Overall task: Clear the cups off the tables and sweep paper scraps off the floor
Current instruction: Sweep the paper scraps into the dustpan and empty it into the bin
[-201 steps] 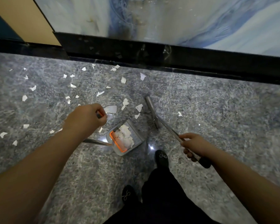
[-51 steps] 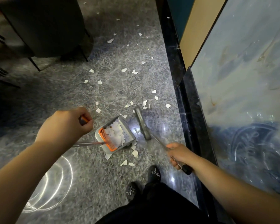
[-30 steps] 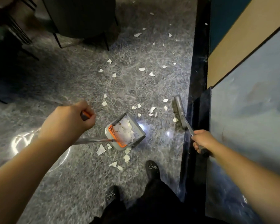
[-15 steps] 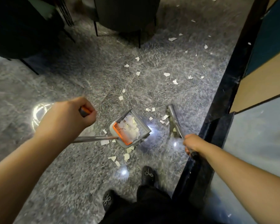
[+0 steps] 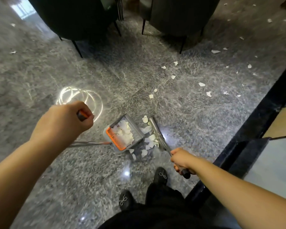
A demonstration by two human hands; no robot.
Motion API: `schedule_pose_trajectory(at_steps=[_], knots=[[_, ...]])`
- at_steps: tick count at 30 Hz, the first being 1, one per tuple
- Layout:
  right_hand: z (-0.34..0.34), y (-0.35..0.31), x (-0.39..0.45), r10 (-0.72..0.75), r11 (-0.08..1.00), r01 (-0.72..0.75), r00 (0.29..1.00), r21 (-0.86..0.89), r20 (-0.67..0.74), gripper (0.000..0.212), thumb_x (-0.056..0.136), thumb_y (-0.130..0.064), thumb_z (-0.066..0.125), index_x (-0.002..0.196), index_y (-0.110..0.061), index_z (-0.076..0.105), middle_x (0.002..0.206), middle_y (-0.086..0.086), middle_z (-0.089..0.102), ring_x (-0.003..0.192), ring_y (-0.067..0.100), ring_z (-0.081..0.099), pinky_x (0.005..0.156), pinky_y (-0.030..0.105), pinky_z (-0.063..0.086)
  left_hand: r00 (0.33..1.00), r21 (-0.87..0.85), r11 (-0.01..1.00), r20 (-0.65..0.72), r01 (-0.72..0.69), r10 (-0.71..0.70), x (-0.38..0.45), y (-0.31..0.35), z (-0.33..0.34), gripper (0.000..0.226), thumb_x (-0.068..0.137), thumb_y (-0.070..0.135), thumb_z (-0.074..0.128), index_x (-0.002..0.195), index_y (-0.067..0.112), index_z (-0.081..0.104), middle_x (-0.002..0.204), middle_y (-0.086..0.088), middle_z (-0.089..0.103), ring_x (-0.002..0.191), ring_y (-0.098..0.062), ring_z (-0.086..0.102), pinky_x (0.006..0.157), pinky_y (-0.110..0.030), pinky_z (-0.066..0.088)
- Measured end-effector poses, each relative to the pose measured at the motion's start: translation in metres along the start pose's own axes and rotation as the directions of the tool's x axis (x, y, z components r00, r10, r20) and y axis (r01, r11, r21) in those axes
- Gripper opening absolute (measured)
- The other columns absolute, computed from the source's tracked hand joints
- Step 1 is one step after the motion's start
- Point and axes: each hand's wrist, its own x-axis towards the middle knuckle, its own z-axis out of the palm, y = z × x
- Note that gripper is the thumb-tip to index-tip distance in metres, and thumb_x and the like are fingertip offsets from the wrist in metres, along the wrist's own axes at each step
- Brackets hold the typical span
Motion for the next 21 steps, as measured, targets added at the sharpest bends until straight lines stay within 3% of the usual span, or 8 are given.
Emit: schedule_pose_trajectory(at_steps=[3,6,11,15,19,21], knots=[[0.030,-0.005,-0.004,-0.023,0.998,0.022,1.000,-0.055,-0.017,0.035,0.093,0.005,0.035,0.123,-0.005,0.049,0.078,0.013,0.052,0.052,0.017,0.049,0.043,0.024,0.039,0.999,0.019,0.999,-0.022,0.031,-0.030,-0.020,-0.040,-0.008,0.012,0.078,0.043,0.071,0.074,0.037,0.062,0.070,0.007,0.066,0.058,-0.017,0.060,0.054,-0.031,0.051],[0.050,-0.006,-0.008,-0.038,0.998,0.036,0.998,-0.054,-0.044,0.041,0.093,0.005,0.035,0.130,-0.006,0.048,0.073,0.012,0.050,0.050,0.018,0.046,0.042,0.022,0.037,0.999,0.025,0.998,-0.019,0.051,-0.051,-0.037,-0.078,-0.014,0.015,0.077,0.043,0.072,0.070,0.038,0.060,0.070,0.007,0.067,0.061,-0.018,0.062,0.058,-0.035,0.055],[0.070,-0.010,-0.017,-0.055,0.998,0.052,0.996,-0.047,-0.067,0.038,0.094,0.007,0.035,0.129,0.002,0.049,0.065,0.010,0.047,0.037,0.014,0.043,0.032,0.014,0.033,0.999,0.074,0.997,0.001,0.037,-0.037,-0.055,-0.129,-0.013,0.018,0.076,0.039,0.074,0.066,0.037,0.059,0.063,0.013,0.062,0.060,-0.011,0.058,0.053,-0.026,0.041],[0.082,-0.013,-0.018,-0.043,0.993,0.037,0.998,-0.114,-0.051,0.036,0.094,0.008,0.035,0.127,0.002,0.049,0.064,0.011,0.047,0.041,0.017,0.042,0.034,0.015,0.034,0.999,0.101,0.994,0.029,0.027,-0.030,-0.063,-0.152,0.003,0.011,0.078,0.037,0.073,0.071,0.034,0.064,0.059,0.015,0.058,0.054,-0.002,0.051,0.046,-0.019,0.033],[0.094,-0.012,-0.014,-0.045,0.974,0.038,0.999,-0.223,-0.025,0.035,0.094,0.007,0.034,0.124,0.001,0.049,0.067,0.012,0.047,0.046,0.016,0.043,0.034,0.015,0.034,0.998,0.111,0.994,0.064,0.018,-0.025,-0.065,-0.166,0.023,0.007,0.079,0.035,0.072,0.075,0.033,0.067,0.061,0.012,0.058,0.058,-0.015,0.055,0.050,-0.024,0.036],[0.098,-0.009,-0.012,-0.043,0.966,0.041,0.999,-0.257,-0.003,0.036,0.093,0.005,0.034,0.124,0.001,0.050,0.067,0.011,0.046,0.045,0.016,0.043,0.035,0.017,0.035,0.997,0.087,0.996,0.076,0.011,-0.018,-0.065,-0.170,0.032,0.006,0.079,0.034,0.072,0.076,0.032,0.067,0.061,0.015,0.058,0.058,-0.012,0.055,0.050,-0.023,0.036]])
